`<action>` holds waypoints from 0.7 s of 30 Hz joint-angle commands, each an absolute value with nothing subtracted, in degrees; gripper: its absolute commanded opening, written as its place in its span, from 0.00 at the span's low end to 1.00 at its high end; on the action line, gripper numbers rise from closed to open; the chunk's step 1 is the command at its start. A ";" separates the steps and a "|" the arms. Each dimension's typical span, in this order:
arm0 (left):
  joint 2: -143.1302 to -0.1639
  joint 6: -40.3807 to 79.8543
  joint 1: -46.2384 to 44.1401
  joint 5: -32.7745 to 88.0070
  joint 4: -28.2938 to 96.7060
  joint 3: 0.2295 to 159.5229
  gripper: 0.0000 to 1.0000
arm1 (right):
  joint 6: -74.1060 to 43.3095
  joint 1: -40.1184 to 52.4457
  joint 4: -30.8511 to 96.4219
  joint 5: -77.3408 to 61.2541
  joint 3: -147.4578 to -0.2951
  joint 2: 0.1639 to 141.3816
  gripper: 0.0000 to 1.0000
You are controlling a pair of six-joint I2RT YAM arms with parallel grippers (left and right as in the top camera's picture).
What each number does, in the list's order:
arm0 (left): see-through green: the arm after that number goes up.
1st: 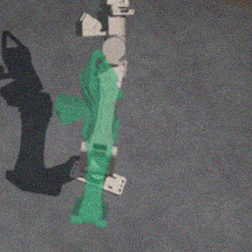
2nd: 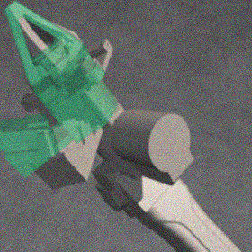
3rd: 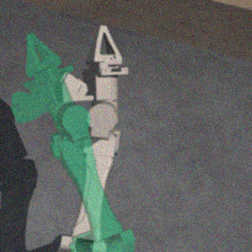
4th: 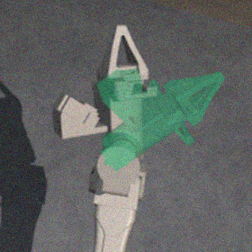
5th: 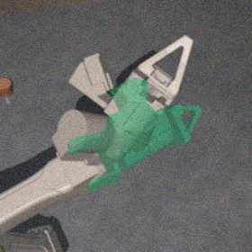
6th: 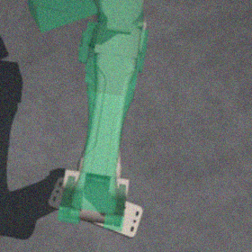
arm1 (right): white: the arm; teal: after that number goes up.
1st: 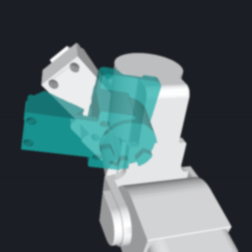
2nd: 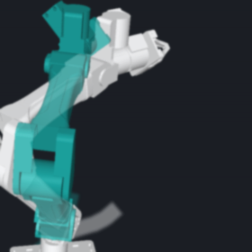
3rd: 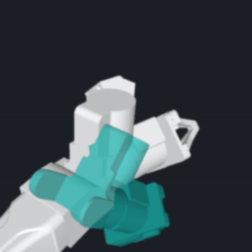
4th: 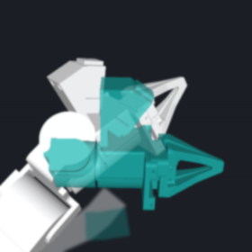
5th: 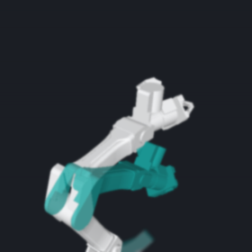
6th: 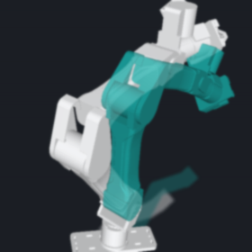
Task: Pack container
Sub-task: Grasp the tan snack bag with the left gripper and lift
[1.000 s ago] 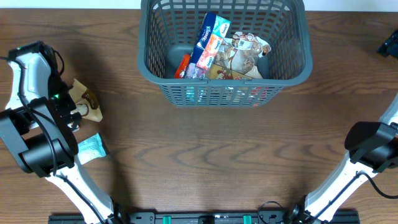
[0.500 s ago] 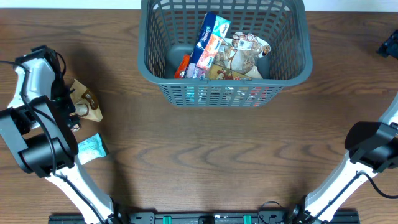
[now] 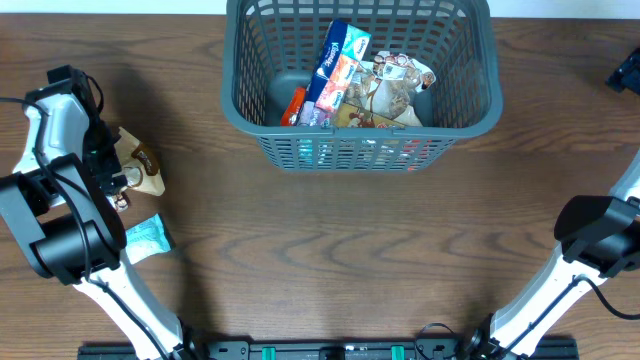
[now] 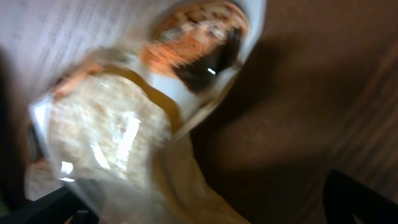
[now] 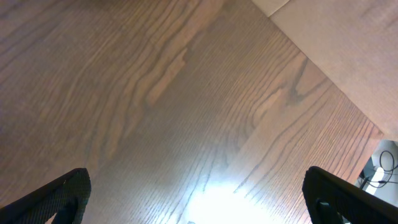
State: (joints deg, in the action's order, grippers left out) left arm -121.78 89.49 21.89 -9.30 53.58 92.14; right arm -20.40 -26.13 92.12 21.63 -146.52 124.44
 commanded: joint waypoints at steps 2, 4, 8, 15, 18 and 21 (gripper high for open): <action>-122.50 88.64 20.60 -7.88 51.07 89.78 0.97 | -21.19 -26.26 92.18 22.22 -146.45 123.87 0.99; -122.50 89.49 20.25 -7.92 50.30 88.71 0.97 | -21.19 -26.26 92.18 22.22 -146.45 123.87 0.99; -122.50 90.35 20.18 -7.99 49.56 86.61 0.97 | -21.19 -26.26 92.18 22.22 -146.45 123.87 0.99; -122.50 90.26 20.23 -8.14 49.39 85.49 0.84 | -21.19 -26.26 92.18 22.24 -146.45 123.87 0.99; -122.50 90.26 20.23 -8.14 49.47 85.49 0.45 | -21.19 -26.26 92.18 22.22 -146.45 123.87 0.99; -122.50 90.26 20.23 -8.14 49.65 85.49 0.06 | -21.19 -26.26 92.18 22.22 -146.45 123.87 0.99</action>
State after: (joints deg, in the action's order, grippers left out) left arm -121.78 90.02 20.14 -7.86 49.23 85.86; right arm -20.43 -26.13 92.12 21.63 -146.52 124.44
